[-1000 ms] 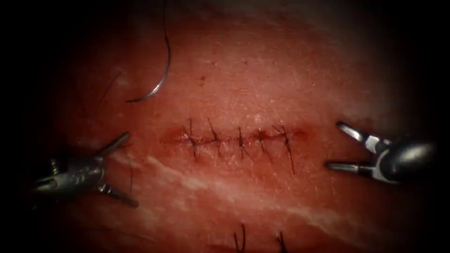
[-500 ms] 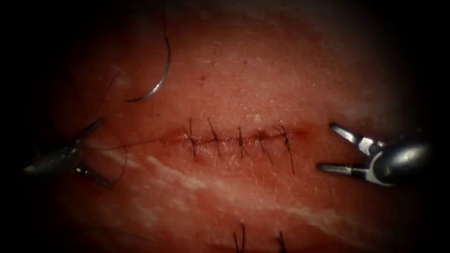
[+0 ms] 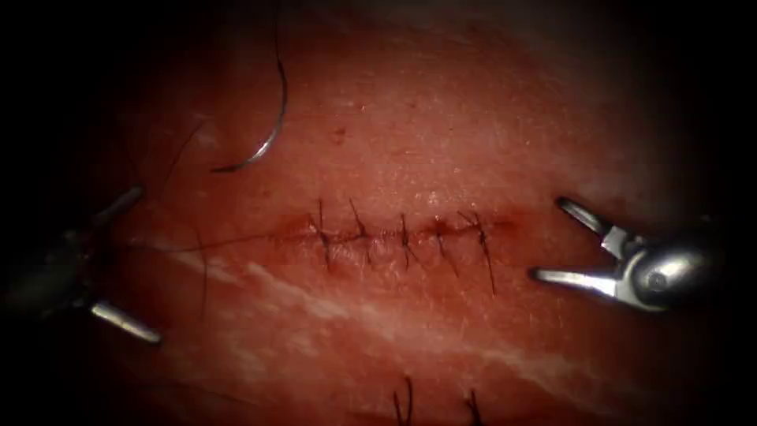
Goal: Wound Closure
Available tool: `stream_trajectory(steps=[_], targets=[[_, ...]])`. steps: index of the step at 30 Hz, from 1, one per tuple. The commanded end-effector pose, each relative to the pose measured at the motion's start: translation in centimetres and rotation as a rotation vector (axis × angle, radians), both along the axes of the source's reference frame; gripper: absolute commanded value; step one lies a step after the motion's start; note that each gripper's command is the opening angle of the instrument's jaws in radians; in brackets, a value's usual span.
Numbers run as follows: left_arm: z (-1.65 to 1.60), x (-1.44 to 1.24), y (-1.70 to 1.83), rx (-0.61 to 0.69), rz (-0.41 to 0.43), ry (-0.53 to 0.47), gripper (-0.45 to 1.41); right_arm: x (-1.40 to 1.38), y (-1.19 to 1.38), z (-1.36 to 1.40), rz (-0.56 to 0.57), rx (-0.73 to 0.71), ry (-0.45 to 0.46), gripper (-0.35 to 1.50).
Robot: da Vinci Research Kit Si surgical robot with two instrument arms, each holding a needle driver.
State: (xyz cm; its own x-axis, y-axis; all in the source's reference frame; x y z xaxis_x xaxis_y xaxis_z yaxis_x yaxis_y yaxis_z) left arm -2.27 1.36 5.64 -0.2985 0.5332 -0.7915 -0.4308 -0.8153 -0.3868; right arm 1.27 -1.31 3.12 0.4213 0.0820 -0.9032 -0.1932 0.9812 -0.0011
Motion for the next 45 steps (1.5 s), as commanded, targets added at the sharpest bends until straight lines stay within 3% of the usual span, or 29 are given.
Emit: stream_trajectory(steps=[1, 4, 5, 9, 13, 22, 24, 45], targets=[[0.05, -0.08, -0.02, -0.013, -0.002, -0.010, 0.93, 0.11, -0.07, -0.04, -0.008, 0.027, 0.015, 1.45], [0.01, -0.18, 0.03, -0.040, -0.012, -0.047, 0.81, 0.19, 0.00, -0.13, -0.026, 0.065, 0.059, 1.41], [0.06, -0.28, 0.05, -0.060, 0.002, -0.070, 0.69, 0.26, 0.06, -0.19, -0.033, 0.075, 0.072, 1.40], [0.20, -0.42, 0.06, -0.082, 0.026, -0.087, 0.59, 0.32, 0.12, -0.23, -0.047, 0.086, 0.089, 1.40], [0.49, -0.64, 0.15, -0.121, 0.059, -0.114, 0.51, 0.40, 0.15, -0.19, -0.205, 0.205, 0.060, 0.79], [0.89, -0.90, 0.24, -0.156, 0.069, -0.161, 0.52, 0.37, 0.16, -0.19, -0.256, 0.212, 0.086, 0.91], [0.98, -0.90, 0.25, -0.160, 0.077, -0.167, 0.52, 0.37, 0.16, -0.19, -0.252, 0.198, 0.075, 1.01], [1.10, -0.83, 0.21, -0.170, 0.073, -0.155, 0.52, 0.24, 0.22, -0.22, -0.196, 0.145, 0.081, 1.03]])
